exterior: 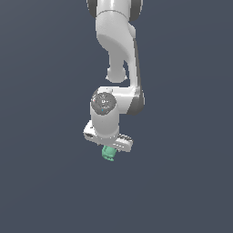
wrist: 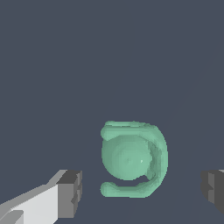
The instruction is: Pick up the object and move it to a goal position.
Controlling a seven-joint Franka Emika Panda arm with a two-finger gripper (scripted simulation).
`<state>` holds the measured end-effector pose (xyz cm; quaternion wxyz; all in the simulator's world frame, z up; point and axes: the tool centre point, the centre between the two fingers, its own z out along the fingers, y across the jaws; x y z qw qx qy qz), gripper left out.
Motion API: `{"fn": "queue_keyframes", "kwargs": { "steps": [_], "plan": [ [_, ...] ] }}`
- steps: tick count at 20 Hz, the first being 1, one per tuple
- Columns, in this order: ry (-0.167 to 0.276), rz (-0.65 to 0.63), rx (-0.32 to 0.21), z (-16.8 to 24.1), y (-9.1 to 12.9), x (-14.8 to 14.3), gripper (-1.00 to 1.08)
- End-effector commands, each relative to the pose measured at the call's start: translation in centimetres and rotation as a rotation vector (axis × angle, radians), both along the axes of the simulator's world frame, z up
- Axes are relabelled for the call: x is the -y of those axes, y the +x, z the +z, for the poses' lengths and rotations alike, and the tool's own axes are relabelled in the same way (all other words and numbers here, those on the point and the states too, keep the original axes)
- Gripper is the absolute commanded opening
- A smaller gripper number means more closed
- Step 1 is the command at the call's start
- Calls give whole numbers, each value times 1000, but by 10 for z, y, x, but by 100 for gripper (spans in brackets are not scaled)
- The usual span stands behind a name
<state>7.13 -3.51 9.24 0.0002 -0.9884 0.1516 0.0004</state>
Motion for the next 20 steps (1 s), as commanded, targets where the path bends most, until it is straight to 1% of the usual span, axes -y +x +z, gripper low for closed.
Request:
{"fn": "queue_keyframes", "kwargs": {
  "steps": [1,6,15,20],
  "plan": [
    [-1,-10,1,-2,2,2,100],
    [0,-7,0,-6,1,2,100],
    [-1,-10,1,-47,0,2,100],
    [-1,-10,1,-53,2,2,100]
  ]
}}
